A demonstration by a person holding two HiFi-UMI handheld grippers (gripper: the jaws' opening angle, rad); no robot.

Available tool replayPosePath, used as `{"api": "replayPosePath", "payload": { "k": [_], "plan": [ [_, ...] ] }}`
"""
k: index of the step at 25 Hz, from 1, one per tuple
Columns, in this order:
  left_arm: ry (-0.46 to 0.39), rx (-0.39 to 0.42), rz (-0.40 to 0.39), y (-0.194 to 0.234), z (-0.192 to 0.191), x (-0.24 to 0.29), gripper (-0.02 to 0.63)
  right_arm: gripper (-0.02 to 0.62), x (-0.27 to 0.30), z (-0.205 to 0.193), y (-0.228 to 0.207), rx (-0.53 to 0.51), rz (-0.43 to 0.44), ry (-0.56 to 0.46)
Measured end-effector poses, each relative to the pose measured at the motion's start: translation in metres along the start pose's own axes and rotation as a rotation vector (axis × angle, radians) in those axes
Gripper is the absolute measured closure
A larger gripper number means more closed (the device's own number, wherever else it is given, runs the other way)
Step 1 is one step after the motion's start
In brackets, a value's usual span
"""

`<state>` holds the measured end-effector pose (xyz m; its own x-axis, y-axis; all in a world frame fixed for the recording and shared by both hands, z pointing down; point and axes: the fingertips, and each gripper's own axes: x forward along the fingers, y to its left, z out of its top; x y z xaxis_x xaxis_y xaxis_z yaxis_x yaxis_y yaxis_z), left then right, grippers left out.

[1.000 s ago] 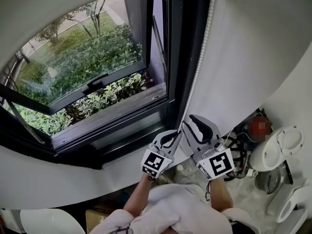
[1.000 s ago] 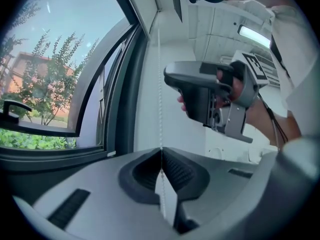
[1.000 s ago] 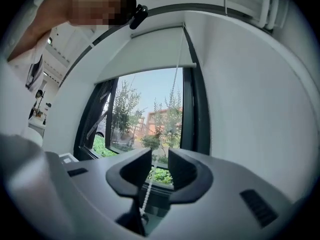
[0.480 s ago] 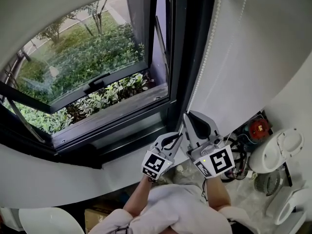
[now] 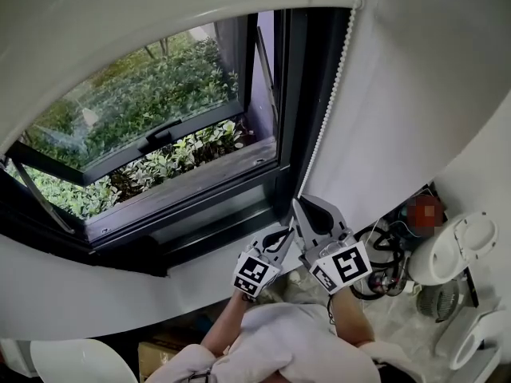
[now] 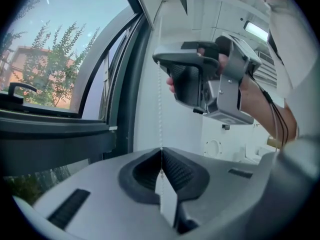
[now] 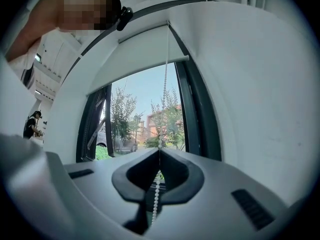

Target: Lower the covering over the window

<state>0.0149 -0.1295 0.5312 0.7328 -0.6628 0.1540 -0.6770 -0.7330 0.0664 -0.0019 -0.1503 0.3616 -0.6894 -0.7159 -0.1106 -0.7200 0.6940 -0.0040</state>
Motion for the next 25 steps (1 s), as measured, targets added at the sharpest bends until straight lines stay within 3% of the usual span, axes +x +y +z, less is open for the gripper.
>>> {"api": "replayPosePath", "payload": {
  "k": [25],
  "plan": [
    [0.174,-0.047,0.001,0.001,-0.102,0.02,0.589,0.598,-0.015,-0.103,-0.001,0.055,-0.025,0.204]
  ]
}}
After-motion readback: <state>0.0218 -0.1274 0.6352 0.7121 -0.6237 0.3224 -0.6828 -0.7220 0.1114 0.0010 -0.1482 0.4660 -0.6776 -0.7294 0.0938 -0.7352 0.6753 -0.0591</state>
